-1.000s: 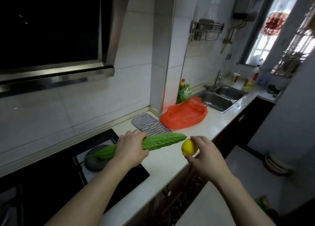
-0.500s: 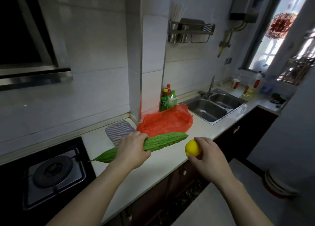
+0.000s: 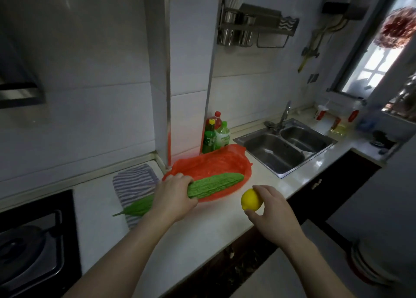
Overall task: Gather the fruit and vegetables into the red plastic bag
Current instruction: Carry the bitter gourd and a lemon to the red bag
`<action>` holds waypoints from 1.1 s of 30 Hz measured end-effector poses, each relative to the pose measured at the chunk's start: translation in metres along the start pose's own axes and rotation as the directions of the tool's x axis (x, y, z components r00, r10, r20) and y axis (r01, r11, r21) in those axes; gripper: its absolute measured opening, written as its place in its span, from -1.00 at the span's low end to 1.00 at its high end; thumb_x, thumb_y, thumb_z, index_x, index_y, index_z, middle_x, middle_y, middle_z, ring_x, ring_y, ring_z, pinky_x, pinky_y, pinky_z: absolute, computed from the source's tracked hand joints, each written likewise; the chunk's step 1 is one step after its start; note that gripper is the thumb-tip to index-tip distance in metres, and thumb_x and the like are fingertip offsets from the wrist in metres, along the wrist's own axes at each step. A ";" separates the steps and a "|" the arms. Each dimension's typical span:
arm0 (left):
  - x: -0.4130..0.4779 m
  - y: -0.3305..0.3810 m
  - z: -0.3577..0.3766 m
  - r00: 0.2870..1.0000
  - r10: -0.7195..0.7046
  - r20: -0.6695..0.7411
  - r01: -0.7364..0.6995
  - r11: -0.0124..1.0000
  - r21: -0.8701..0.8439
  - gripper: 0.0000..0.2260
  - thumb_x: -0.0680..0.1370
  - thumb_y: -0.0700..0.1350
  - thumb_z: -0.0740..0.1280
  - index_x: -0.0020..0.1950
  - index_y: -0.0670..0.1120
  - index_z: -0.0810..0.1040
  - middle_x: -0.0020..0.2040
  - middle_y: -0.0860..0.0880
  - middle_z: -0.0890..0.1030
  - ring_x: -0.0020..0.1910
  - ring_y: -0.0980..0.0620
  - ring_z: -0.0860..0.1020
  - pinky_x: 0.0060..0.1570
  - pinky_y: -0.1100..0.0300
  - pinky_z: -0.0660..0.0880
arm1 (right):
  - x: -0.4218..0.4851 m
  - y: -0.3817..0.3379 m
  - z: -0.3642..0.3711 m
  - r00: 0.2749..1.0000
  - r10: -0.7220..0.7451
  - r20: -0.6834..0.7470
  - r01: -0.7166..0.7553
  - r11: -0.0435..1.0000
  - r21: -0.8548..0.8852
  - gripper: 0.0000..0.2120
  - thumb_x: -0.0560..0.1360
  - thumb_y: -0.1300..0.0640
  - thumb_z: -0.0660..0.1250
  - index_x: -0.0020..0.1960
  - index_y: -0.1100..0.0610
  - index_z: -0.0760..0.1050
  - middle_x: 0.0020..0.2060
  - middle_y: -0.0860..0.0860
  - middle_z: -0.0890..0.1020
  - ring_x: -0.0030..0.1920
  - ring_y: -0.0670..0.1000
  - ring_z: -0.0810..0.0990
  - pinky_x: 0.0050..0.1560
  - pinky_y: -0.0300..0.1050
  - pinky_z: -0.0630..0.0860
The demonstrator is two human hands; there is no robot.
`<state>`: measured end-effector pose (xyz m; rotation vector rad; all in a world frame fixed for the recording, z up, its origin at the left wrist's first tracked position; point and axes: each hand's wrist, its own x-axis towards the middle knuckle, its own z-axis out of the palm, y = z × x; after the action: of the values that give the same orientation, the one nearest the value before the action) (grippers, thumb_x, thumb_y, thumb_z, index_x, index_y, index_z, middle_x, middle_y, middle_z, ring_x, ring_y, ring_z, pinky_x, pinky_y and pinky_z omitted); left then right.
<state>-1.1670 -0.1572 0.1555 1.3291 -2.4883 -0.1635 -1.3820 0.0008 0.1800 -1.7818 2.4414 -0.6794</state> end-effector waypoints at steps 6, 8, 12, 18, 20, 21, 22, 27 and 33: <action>0.080 -0.003 0.036 0.996 -0.016 0.082 0.020 0.999 -0.044 -0.60 0.33 0.19 0.34 0.14 0.11 0.54 0.00 0.11 0.55 0.03 0.00 0.52 0.00 0.06 0.47 | 0.078 0.027 0.020 0.998 0.003 0.067 -0.002 1.000 -0.008 -0.38 0.39 -0.10 0.42 0.39 0.02 0.34 0.28 -0.07 0.42 0.23 0.00 0.39 0.21 -0.14 0.37; 0.099 -0.004 0.043 0.994 -0.030 0.104 0.036 0.998 -0.052 -0.61 0.34 0.18 0.34 0.13 0.11 0.55 -0.02 0.11 0.54 0.01 0.00 0.51 -0.01 0.06 0.47 | 0.101 0.035 0.027 0.996 0.004 0.087 -0.004 1.000 -0.001 -0.38 0.39 -0.10 0.42 0.39 0.03 0.35 0.28 -0.06 0.43 0.23 0.01 0.40 0.20 -0.13 0.38; 0.132 -0.005 0.058 0.987 -0.080 0.140 0.084 0.996 -0.023 -0.66 0.36 0.17 0.35 0.10 0.12 0.56 -0.05 0.11 0.54 -0.03 0.01 0.50 -0.03 0.06 0.46 | 0.143 0.053 0.044 0.991 -0.022 0.132 0.022 1.000 0.001 -0.38 0.40 -0.12 0.42 0.39 0.03 0.35 0.27 -0.05 0.44 0.21 0.00 0.42 0.18 -0.13 0.41; 0.185 0.009 0.098 0.970 -0.156 0.186 0.155 0.988 0.019 -0.70 0.37 0.16 0.34 0.06 0.12 0.56 -0.06 0.11 0.54 -0.04 0.02 0.50 -0.07 0.06 0.47 | 0.219 0.097 0.074 0.972 -0.081 0.222 0.073 0.996 0.045 -0.37 0.39 -0.08 0.42 0.40 0.05 0.36 0.30 -0.02 0.44 0.25 0.03 0.43 0.22 -0.11 0.40; 0.205 0.015 0.114 0.959 -0.192 0.210 0.191 0.981 0.022 -0.70 0.37 0.16 0.35 0.07 0.12 0.56 -0.05 0.11 0.55 -0.03 0.02 0.50 -0.07 0.06 0.48 | 0.246 0.114 0.084 0.959 -0.115 0.261 0.099 0.992 0.072 -0.38 0.41 -0.05 0.41 0.41 0.06 0.35 0.30 -0.02 0.44 0.25 0.04 0.44 0.19 -0.10 0.42; 0.215 0.019 0.123 0.951 -0.213 0.226 0.214 0.977 0.019 -0.69 0.38 0.15 0.36 0.08 0.12 0.56 -0.04 0.10 0.55 -0.02 0.01 0.50 -0.05 0.05 0.48 | 0.259 0.125 0.090 0.949 -0.135 0.285 0.115 0.990 0.085 -0.37 0.41 -0.04 0.41 0.42 0.06 0.33 0.30 -0.02 0.44 0.24 0.04 0.44 0.17 -0.10 0.43; 0.225 0.024 0.132 0.942 -0.234 0.241 0.236 0.972 0.021 -0.68 0.38 0.15 0.37 0.10 0.12 0.56 -0.02 0.10 0.55 0.00 0.01 0.51 -0.04 0.05 0.48 | 0.273 0.136 0.096 0.938 -0.153 0.310 0.129 0.987 0.096 -0.37 0.41 -0.04 0.41 0.43 0.05 0.32 0.30 -0.02 0.43 0.23 0.04 0.44 0.16 -0.11 0.44; 0.273 0.045 0.179 0.904 -0.323 0.279 0.313 0.946 0.081 -0.68 0.39 0.13 0.35 0.11 0.10 0.55 0.01 0.08 0.55 0.05 -0.02 0.51 -0.06 0.06 0.41 | 0.336 0.183 0.126 0.873 -0.215 0.438 0.176 0.976 0.128 -0.36 0.42 -0.04 0.38 0.44 0.01 0.26 0.32 -0.04 0.39 0.25 0.02 0.40 0.20 -0.08 0.42; 0.306 0.041 0.225 0.868 -0.408 0.282 0.385 0.913 0.137 -0.68 0.39 0.11 0.34 0.12 0.11 0.54 0.05 0.07 0.56 0.08 -0.04 0.51 -0.02 0.05 0.42 | 0.382 0.212 0.167 0.781 -0.293 0.552 0.281 0.954 0.108 -0.41 0.44 0.04 0.36 0.43 0.07 0.27 0.34 -0.01 0.37 0.27 0.07 0.35 0.28 -0.05 0.34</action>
<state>-1.4319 -0.3973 0.0212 1.9762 -2.4396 -0.3984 -1.6531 -0.3507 0.0333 -2.0047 1.7862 -0.1339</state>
